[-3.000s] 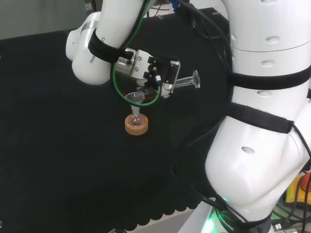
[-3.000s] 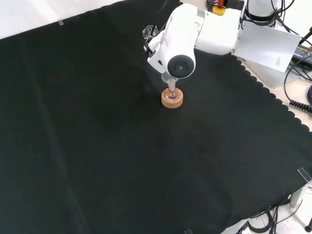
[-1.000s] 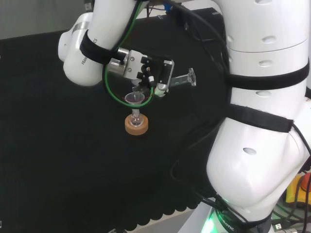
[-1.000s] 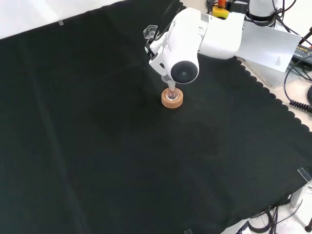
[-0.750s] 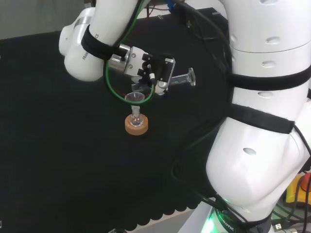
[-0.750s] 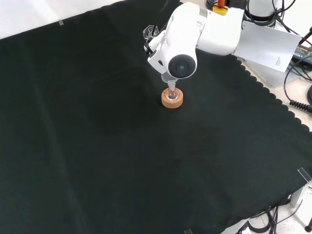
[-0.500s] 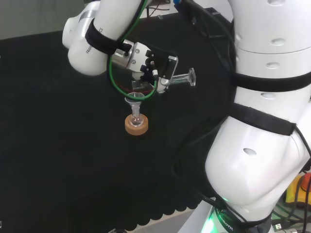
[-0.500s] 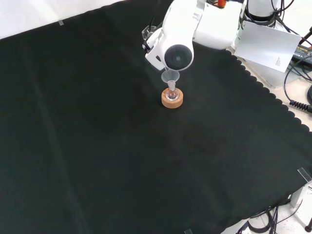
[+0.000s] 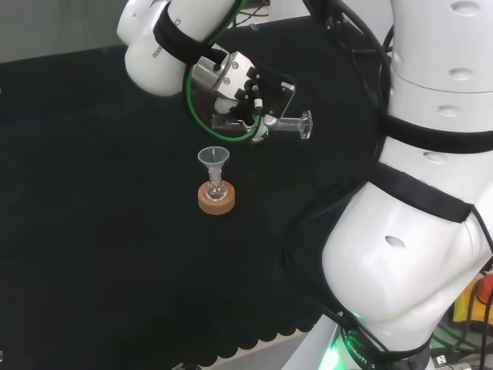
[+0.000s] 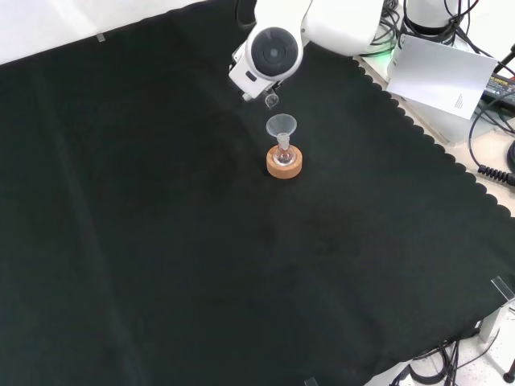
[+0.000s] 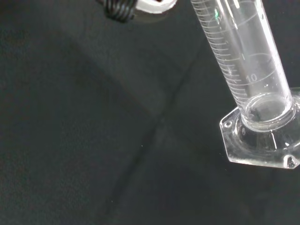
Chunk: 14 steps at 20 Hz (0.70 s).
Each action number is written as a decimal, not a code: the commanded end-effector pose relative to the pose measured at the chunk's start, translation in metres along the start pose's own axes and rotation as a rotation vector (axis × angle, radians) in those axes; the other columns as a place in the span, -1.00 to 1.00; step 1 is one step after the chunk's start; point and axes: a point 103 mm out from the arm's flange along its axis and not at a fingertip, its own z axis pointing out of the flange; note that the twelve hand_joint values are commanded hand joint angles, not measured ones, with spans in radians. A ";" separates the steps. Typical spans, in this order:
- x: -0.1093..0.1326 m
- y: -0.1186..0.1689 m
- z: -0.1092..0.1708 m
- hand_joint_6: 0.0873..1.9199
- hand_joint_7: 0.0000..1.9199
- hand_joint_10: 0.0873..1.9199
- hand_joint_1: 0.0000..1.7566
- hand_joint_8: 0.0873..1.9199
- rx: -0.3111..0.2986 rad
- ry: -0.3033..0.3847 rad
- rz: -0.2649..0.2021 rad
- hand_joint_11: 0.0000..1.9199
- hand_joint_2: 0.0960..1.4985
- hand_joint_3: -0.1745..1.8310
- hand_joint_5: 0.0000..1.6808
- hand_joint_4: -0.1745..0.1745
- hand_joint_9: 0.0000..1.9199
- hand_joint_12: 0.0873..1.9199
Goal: Pour the water from the graduated cylinder into the round-bottom flask.
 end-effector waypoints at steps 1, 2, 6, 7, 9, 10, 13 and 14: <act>-0.007 -0.001 0.004 0.04 0.41 -1.00 0.32 -0.89 -0.059 0.127 -0.038 0.43 0.15 -0.40 0.19 -1.00 0.57 -0.39; -0.008 -0.002 0.004 0.04 0.41 -1.00 0.32 -0.89 -0.072 0.143 -0.044 0.43 0.15 -0.40 0.19 -1.00 0.57 -0.39; -0.011 -0.001 0.007 0.04 0.42 -1.00 0.32 -0.89 -0.120 0.233 -0.072 0.43 0.16 -0.40 0.19 -1.00 0.58 -0.40; -0.012 -0.001 0.009 0.04 0.42 -1.00 0.32 -0.89 -0.130 0.257 -0.079 0.43 0.16 -0.41 0.19 -1.00 0.58 -0.40; -0.014 0.000 0.011 0.04 0.42 -1.00 0.32 -0.89 -0.148 0.294 -0.092 0.43 0.16 -0.41 0.19 -1.00 0.58 -0.40; -0.014 0.001 0.013 0.04 0.42 -1.00 0.32 -0.89 -0.159 0.304 -0.093 0.43 0.16 -0.41 0.19 -1.00 0.58 -0.40; -0.017 0.002 0.016 0.05 0.42 -1.00 0.32 -0.89 -0.195 0.332 -0.096 0.43 0.17 -0.41 0.19 -1.00 0.58 -0.40; -0.017 0.003 0.017 0.05 0.42 -1.00 0.32 -0.89 -0.200 0.336 -0.096 0.43 0.17 -0.41 0.19 -1.00 0.58 -0.40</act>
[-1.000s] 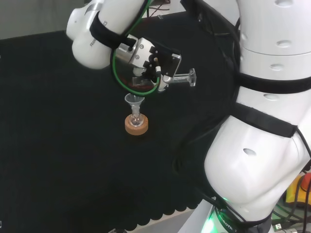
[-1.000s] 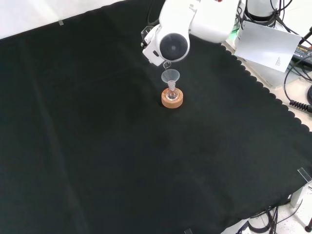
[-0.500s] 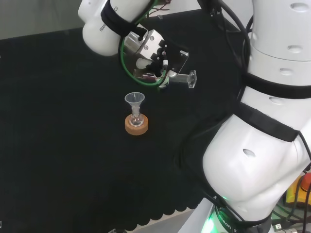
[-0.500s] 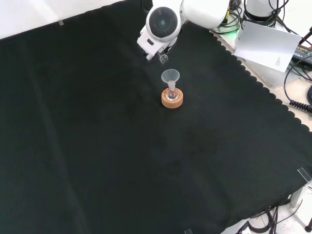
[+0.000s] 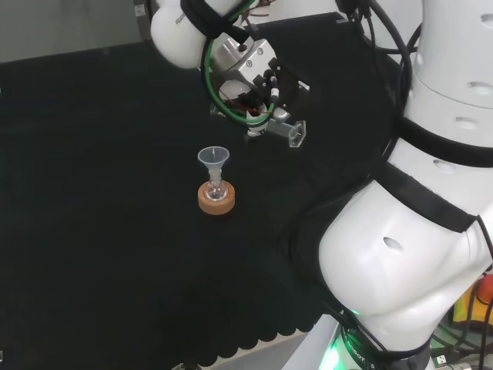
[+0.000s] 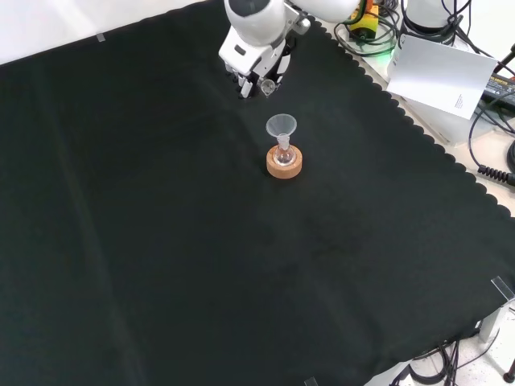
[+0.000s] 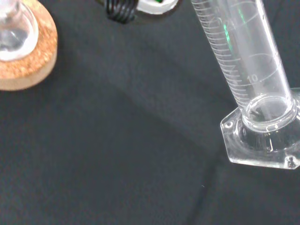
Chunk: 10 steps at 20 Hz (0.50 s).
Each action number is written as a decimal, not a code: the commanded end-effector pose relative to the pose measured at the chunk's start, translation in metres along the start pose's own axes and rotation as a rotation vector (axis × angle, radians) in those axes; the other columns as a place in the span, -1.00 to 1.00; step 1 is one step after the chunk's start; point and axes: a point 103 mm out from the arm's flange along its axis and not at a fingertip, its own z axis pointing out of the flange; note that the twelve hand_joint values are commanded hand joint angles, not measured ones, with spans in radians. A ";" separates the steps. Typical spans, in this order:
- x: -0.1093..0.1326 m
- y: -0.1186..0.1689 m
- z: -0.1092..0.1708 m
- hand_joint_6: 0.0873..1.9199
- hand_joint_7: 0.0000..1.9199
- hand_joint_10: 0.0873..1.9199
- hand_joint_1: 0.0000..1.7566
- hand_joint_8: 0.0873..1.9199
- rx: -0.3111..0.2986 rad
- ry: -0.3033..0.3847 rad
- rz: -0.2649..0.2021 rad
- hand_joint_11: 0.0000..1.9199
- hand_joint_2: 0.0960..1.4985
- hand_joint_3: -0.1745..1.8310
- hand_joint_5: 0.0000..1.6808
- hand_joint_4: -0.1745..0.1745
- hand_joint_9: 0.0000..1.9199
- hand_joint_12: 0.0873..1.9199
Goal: Pour the water from the graduated cylinder into the round-bottom flask.
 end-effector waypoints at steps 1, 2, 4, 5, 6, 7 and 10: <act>-0.011 -0.001 0.008 0.05 0.42 -1.00 0.32 -0.89 -0.064 0.072 -0.007 0.42 0.17 -0.42 0.19 -1.00 0.58 -0.40; -0.012 -0.001 0.009 0.05 0.42 -1.00 0.32 -0.89 -0.067 0.077 -0.006 0.42 0.17 -0.42 0.19 -1.00 0.58 -0.40; -0.014 0.001 0.010 0.05 0.42 -1.00 0.32 -0.89 -0.076 0.087 -0.010 0.42 0.17 -0.42 0.19 -1.00 0.58 -0.40; -0.016 0.002 0.010 0.05 0.42 -1.00 0.32 -0.89 -0.080 0.094 -0.014 0.42 0.17 -0.42 0.19 -1.00 0.58 -0.40; -0.017 0.003 0.011 0.05 0.42 -1.00 0.32 -0.89 -0.085 0.101 -0.015 0.42 0.17 -0.42 0.19 -1.00 0.58 -0.40; -0.018 0.004 0.012 0.05 0.42 -1.00 0.32 -0.89 -0.093 0.111 -0.018 0.42 0.17 -0.42 0.19 -1.00 0.57 -0.40; -0.021 0.007 0.014 0.05 0.42 -1.00 0.32 -0.89 -0.121 0.134 -0.022 0.42 0.18 -0.42 0.19 -1.00 0.57 -0.40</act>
